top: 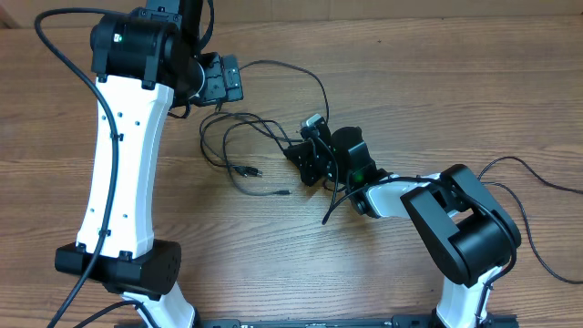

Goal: Untangle cables

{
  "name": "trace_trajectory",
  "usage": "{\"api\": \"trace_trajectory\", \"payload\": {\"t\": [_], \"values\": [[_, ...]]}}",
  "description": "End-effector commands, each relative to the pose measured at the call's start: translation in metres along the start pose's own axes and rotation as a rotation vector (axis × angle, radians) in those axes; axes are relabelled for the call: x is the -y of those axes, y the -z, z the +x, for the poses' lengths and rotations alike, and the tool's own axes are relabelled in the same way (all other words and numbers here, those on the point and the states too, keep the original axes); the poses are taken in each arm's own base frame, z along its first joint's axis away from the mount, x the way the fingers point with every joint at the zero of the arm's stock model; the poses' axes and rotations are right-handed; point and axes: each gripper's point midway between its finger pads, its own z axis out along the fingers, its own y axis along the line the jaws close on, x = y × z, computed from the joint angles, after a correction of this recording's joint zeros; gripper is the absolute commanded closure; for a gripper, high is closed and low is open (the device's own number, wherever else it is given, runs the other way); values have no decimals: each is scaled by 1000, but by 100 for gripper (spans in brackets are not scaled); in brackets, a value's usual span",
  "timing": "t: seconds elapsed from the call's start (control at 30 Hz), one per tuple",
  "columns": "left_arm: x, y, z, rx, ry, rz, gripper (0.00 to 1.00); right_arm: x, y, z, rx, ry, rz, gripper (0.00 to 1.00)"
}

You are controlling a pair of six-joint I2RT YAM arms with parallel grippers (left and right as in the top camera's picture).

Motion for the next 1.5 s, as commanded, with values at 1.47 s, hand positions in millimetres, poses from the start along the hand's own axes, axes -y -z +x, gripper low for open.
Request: {"api": "trace_trajectory", "payload": {"t": [1.47], "values": [[-2, -6, -1, -13, 15, -3, 0, -79, 357, -294, 495, 127, 433, 96]]}}
